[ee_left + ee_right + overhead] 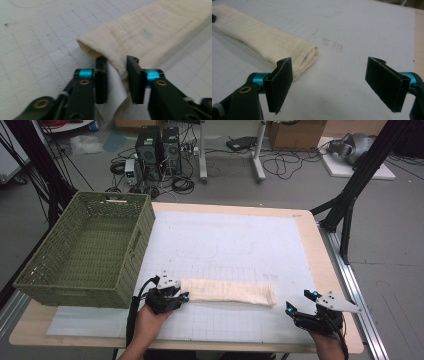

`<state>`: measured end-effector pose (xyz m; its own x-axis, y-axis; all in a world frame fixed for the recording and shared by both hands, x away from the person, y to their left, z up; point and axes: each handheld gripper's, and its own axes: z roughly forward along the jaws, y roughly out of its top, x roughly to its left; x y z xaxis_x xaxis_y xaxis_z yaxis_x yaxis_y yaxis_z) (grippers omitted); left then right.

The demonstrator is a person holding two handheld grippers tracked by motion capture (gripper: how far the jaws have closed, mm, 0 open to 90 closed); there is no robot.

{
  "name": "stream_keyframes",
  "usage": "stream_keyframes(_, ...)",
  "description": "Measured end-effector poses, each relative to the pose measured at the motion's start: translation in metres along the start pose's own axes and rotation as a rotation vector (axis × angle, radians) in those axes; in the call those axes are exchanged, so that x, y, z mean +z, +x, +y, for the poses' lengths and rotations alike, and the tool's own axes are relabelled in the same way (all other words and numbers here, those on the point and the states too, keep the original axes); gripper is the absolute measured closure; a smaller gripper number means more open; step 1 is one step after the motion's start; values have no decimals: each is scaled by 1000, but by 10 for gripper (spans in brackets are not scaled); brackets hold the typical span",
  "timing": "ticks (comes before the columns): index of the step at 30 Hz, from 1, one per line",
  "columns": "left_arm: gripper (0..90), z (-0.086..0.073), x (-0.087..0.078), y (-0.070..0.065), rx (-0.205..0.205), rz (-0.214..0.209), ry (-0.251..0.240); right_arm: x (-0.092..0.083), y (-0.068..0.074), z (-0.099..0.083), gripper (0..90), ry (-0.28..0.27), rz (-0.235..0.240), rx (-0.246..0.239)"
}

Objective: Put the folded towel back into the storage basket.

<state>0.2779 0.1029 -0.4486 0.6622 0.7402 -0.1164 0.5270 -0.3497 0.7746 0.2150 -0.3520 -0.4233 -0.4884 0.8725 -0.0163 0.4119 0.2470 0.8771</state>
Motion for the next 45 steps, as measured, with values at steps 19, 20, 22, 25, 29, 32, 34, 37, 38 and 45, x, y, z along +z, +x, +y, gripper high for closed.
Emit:
stream_keyframes(19, 819, -2, -16, 1, -4, -66, -146, 15, 3, 5, 178, 11, 55, 25)
stream_keyframes(20, 819, -1, -16, 2, -5, -71, -149, 17, 3, 5, 188, 6, 58, 33)
stream_keyframes(22, 818, -2, -17, 3, -10, -78, -151, 23, 6, 7, 206, 11, 59, 37)
stream_keyframes(25, 817, -2, -18, 4, -13, -80, -153, 29, 10, 8, 260, 22, 74, 33)
stream_keyframes(29, 814, -3, -18, 5, -15, -76, -148, 38, 22, 10, 397, 45, 107, -2)
stream_keyframes(32, 812, -4, -19, 6, -23, -75, -146, 48, 27, 12, 406, 88, 105, -3)
stream_keyframes(34, 810, -4, -19, 6, -22, -74, -148, 55, 29, 12, 411, 115, 102, 5)
stream_keyframes(37, 808, -5, -20, 7, -23, -73, -147, 60, 30, 11, 411, 142, 106, 17)
stream_keyframes(38, 808, -5, -20, 7, -22, -72, -147, 60, 30, 11, 411, 142, 106, 17)
stream_keyframes(45, 808, -6, -19, 7, -14, -67, -141, 70, 29, 6, 412, 199, 122, 69)
